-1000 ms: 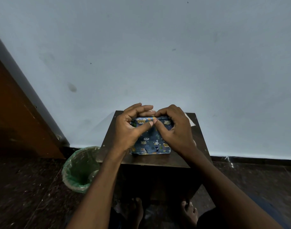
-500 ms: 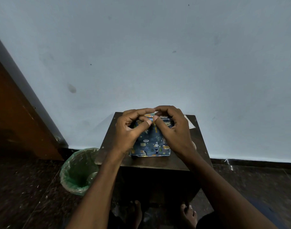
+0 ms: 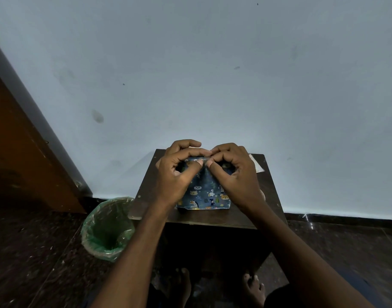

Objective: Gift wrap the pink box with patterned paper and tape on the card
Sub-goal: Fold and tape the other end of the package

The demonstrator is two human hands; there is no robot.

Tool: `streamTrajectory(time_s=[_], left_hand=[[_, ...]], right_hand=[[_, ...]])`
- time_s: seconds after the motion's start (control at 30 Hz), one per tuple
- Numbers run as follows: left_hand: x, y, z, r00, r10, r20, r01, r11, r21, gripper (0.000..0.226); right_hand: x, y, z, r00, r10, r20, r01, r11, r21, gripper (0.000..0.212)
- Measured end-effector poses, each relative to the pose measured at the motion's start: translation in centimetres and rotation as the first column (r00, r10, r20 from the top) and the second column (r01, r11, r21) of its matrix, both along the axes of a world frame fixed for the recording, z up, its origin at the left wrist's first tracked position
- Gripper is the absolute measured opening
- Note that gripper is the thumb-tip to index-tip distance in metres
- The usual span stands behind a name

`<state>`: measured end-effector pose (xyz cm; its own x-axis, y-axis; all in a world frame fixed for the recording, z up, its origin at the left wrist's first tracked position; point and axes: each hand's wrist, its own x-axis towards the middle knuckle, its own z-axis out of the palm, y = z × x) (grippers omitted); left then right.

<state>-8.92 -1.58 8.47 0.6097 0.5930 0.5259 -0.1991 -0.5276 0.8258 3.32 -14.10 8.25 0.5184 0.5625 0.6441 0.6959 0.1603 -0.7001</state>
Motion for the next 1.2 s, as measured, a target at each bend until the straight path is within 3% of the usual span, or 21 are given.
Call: streamTrajectory(time_s=[0.07, 0.23, 0.43, 0.67, 0.8, 1.0, 1.2], left_hand=[[0.1, 0.0, -0.1, 0.999, 0.022, 0.027, -0.023, 0.999, 0.037, 0.024], [0.1, -0.2, -0.3, 0.998, 0.069, 0.013, -0.07, 0.993, 0.097, 0.032], [0.0, -0.1, -0.3, 0.998, 0.06, 0.016, -0.061, 0.993, 0.1, 0.023], [0.1, -0.7, 0.0, 0.997, 0.081, 0.002, -0.081, 0.993, 0.091, 0.015], [0.3, -0.4, -0.2, 0.998, 0.038, 0.048, -0.042, 0.997, 0.071, 0.014], [0.2, 0.1, -0.6, 0.999, 0.033, 0.023, -0.034, 0.998, 0.061, 0.034], [0.2, -0.1, -0.3, 0.993, 0.075, -0.09, -0.064, 0.991, 0.121, 0.035]], right_hand=[[0.2, -0.1, -0.1, 0.996, -0.037, 0.082, 0.037, 0.999, 0.0, 0.01], [0.5, -0.3, -0.7, 0.968, -0.13, 0.213, 0.143, 0.988, -0.05, 0.046], [0.8, -0.2, -0.9, 0.973, -0.078, 0.215, 0.072, 0.997, 0.034, 0.025], [0.6, -0.3, -0.7, 0.992, -0.042, 0.119, 0.039, 0.999, 0.03, 0.016], [1.1, -0.3, -0.3, 0.986, -0.062, 0.157, 0.069, 0.997, -0.039, 0.024], [1.3, -0.2, -0.3, 0.954, -0.122, 0.274, 0.147, 0.986, -0.074, 0.038], [0.8, -0.6, 0.3, 0.987, -0.119, 0.109, 0.127, 0.99, -0.067, 0.05]])
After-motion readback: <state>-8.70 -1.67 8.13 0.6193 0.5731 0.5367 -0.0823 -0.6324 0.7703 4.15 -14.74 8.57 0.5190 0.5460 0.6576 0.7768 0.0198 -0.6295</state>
